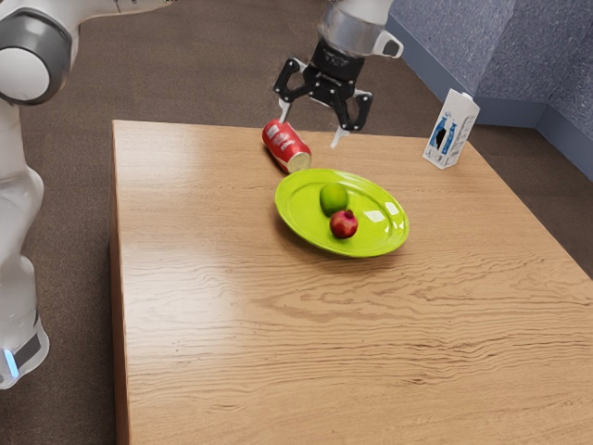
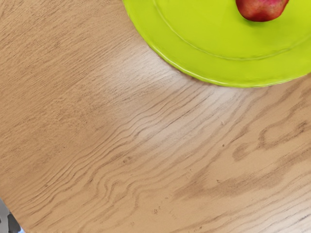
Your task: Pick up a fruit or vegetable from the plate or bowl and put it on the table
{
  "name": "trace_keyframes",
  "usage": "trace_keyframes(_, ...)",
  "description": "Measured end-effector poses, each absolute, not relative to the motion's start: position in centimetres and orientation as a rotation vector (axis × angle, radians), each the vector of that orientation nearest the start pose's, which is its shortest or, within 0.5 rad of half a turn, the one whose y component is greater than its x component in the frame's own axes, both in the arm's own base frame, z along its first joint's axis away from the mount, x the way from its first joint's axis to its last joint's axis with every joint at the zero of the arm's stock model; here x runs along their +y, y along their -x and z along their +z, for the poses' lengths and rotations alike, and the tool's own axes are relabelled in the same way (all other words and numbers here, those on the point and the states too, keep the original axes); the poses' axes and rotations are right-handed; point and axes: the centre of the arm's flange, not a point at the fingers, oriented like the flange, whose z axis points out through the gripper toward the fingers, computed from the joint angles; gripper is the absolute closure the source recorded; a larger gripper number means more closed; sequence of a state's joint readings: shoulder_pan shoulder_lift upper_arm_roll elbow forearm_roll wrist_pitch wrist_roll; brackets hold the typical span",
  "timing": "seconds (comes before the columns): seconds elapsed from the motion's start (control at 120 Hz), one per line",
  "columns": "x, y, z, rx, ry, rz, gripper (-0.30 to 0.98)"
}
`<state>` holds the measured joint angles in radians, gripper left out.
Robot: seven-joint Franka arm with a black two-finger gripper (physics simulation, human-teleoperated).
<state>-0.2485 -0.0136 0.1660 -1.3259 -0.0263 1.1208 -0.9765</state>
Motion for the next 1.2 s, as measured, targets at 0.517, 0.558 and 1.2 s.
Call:
trace_keyframes(0.517,1.3,-51.9,73.6,-2.56,2.142,0.126,0.0)
trace_keyframes(0.558,2.8,-52.4,73.0,-2.607,2.081,0.142,0.0)
trace_keyframes(1.2,2.8,-50.8,59.1,-2.514,2.13,0.273,0.0)
